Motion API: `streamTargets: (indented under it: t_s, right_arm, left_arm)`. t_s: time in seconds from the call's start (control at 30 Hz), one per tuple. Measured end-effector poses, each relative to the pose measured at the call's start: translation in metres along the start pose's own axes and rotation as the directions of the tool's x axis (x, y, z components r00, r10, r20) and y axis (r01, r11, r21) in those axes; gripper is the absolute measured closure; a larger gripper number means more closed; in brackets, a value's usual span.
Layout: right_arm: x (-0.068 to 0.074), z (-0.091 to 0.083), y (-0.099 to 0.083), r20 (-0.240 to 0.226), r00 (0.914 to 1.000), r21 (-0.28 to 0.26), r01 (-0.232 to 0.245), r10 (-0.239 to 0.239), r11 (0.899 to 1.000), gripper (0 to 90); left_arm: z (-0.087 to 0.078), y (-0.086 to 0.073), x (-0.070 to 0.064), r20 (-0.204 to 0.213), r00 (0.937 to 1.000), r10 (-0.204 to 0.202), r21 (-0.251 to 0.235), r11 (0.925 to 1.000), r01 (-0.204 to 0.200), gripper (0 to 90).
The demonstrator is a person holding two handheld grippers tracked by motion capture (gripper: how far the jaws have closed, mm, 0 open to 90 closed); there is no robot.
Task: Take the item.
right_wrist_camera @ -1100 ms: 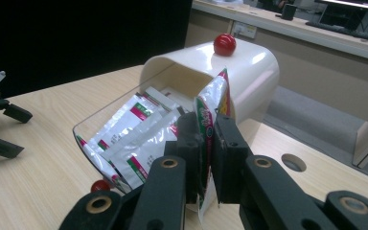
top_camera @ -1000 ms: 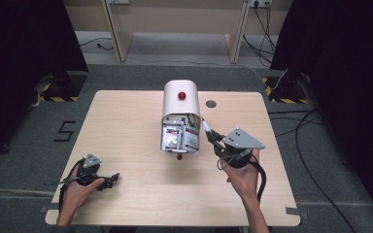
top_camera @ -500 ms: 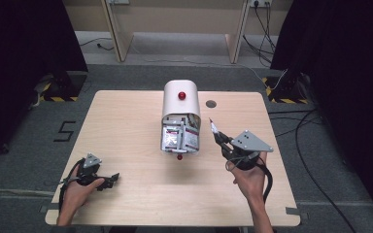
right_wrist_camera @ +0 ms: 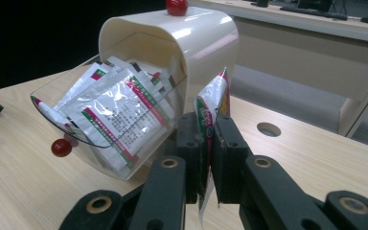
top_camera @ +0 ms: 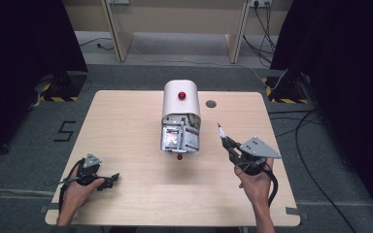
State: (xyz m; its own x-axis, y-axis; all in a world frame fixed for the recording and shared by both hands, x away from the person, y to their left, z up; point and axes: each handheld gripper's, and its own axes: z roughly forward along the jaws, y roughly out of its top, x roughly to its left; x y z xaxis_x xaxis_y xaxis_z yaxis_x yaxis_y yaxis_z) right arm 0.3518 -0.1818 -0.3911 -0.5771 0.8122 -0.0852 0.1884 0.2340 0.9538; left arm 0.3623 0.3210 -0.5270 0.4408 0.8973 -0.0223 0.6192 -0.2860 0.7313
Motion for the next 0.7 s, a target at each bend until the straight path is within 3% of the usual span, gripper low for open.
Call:
streamTargets:
  t_s: [0.7]
  right_arm:
    - [-0.019,-0.003,-0.019,0.045,0.9982,0.032,-0.041,0.040,0.999,83.6]
  left_arm:
    - [0.000,0.000,0.000,0.000,1.0000,0.000,0.000,1.0000,0.000,0.0]
